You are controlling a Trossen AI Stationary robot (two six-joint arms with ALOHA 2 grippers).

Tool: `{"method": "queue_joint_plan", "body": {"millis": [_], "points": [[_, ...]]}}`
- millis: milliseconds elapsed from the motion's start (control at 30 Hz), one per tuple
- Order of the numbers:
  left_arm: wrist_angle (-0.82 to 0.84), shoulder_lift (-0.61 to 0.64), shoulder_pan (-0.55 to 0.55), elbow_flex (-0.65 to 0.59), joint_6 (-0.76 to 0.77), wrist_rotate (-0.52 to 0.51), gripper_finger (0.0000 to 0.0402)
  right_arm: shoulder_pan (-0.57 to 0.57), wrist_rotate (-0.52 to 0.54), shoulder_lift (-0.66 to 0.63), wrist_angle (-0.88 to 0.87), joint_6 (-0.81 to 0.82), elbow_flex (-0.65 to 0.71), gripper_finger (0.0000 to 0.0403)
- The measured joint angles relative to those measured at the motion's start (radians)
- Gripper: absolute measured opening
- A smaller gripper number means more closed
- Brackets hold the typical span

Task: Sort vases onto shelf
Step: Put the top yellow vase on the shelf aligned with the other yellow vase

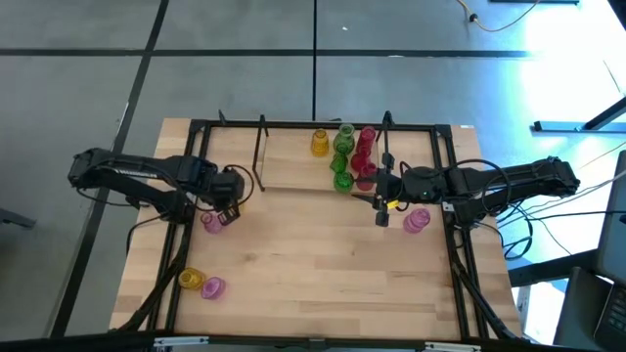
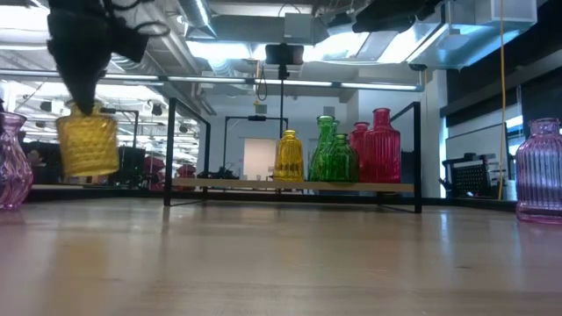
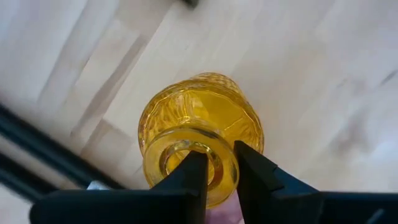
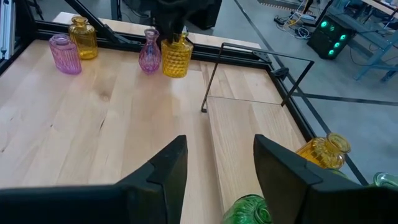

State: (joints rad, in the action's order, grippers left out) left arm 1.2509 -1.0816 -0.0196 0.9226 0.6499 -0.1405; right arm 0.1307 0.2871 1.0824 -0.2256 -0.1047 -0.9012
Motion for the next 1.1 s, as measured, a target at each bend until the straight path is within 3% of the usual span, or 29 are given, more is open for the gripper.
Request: {"method": "queue_joint_plan", "body": {"millis": [267, 767, 1100], "points": [[-0.016, -0.103, -0.09, 0.13, -0.023, -0.03, 0.0051, 0.0, 0.0, 0.0, 0.005, 0.0, 0.0, 0.0166], [-0.017, -0.494, -0.184, 0.435, -0.167, -0.04, 0.0051, 0.0, 0.0, 0.0, 0.011, 0.002, 0.0, 0.0166], [-0.039, -0.72, -0.182, 0.591, -0.342, 0.035, 0.0051, 0.0, 0.0, 0.0, 0.011, 0.002, 0.0, 0.0166]]}}
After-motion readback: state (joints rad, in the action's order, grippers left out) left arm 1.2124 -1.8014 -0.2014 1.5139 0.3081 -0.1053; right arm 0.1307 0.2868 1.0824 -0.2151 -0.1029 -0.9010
